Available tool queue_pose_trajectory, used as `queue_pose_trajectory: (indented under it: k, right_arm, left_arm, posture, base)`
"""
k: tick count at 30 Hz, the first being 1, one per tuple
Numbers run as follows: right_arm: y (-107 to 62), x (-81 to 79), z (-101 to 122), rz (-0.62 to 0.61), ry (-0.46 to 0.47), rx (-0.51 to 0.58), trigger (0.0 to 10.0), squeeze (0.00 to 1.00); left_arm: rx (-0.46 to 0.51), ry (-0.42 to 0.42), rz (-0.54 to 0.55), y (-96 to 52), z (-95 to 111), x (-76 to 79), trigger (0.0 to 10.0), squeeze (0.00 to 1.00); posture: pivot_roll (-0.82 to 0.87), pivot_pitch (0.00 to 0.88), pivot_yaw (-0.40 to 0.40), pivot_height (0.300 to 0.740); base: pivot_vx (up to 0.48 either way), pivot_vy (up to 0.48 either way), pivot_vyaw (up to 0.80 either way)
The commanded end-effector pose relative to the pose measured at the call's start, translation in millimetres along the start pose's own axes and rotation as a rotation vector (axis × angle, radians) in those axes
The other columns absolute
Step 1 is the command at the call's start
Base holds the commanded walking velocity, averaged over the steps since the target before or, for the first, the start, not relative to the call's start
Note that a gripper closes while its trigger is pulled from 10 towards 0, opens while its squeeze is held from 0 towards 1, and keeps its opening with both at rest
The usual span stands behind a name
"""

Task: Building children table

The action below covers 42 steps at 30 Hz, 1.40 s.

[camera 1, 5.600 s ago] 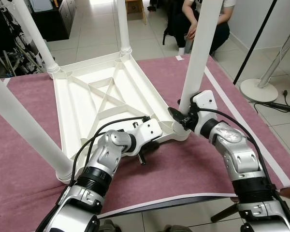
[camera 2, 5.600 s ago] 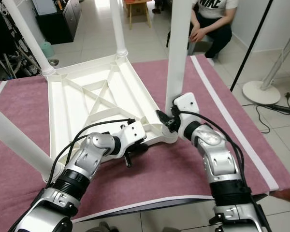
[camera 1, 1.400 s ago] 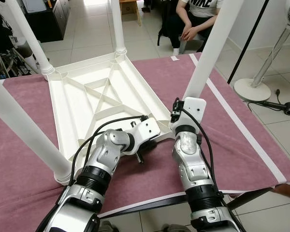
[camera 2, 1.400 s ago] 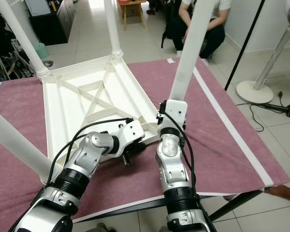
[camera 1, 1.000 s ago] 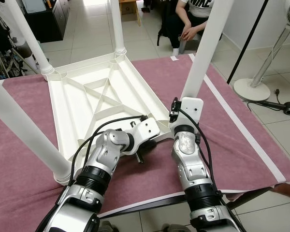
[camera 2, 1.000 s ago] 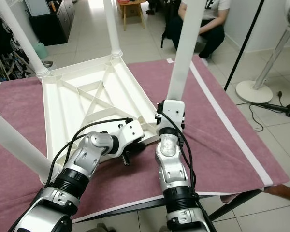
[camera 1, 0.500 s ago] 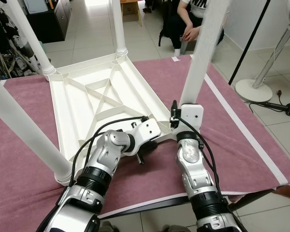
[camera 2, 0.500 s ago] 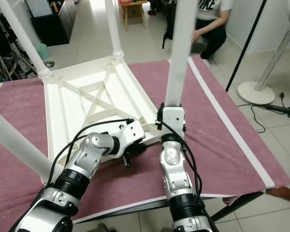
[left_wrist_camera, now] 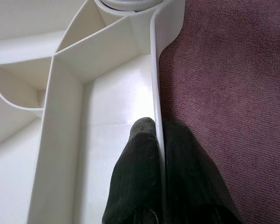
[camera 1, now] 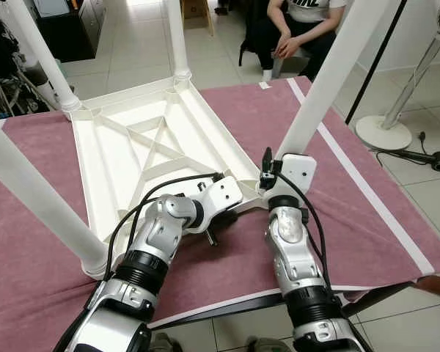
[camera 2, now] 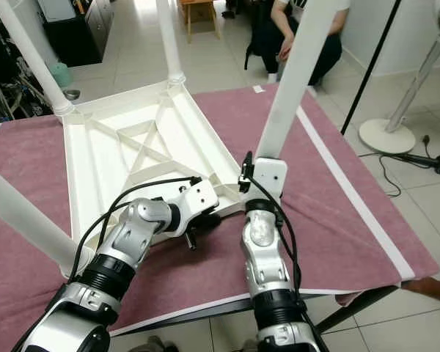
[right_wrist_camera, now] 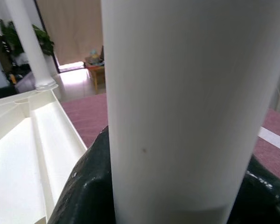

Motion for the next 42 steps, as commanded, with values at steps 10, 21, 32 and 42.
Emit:
queue_pose_trajectory:
  k: [10, 21, 32, 42]
  right_arm:
    - [-22.7, 49.2, -72.0, -0.281, -0.170, -0.306, 10.0, 0.00]
    - [-20.0, 44.2, -60.6, -0.244, -0.238, -0.207, 10.0, 0.00]
    - [-21.4, 41.1, -61.1, -0.208, -0.267, -0.187, 10.0, 0.00]
    - [-20.4, 37.9, -61.7, -0.195, -0.248, -0.188, 10.0, 0.02]
  left_arm:
    - [-0.074, 0.005, 0.373, -8.1, -14.8, -41.5, 10.0, 0.00]
    - [-0.081, 0.001, 0.379, -9.1, -17.2, -42.5, 10.0, 0.00]
    - [-0.078, -0.001, 0.381, -8.6, -16.3, -43.3, 10.0, 0.00]
    - [-0.075, 0.001, 0.383, -8.1, -14.9, -44.2, 10.0, 0.00]
  posture:
    - [-0.03, 0.000, 0.133, 0.740]
    - [-0.03, 0.000, 0.130, 0.740]
    - [-0.03, 0.000, 0.132, 0.740]
    - [-0.03, 0.000, 0.130, 0.740]
  base:
    - [0.000, 0.000, 0.00]
    - [0.000, 0.000, 0.00]
    - [0.000, 0.000, 0.00]
    - [0.000, 0.000, 0.00]
Point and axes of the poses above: a point about 5 cm out from each wrist's last joint towards the gripper, its own y axis pointing out of the wrist towards the gripper, its own z axis along the axis of the wrist's last joint, x = y × z, the point moved 6 cm from there along y, pointing out of the wrist towards the gripper, and after that the axes turned 3 degrees about y, right-handed, at the moved point
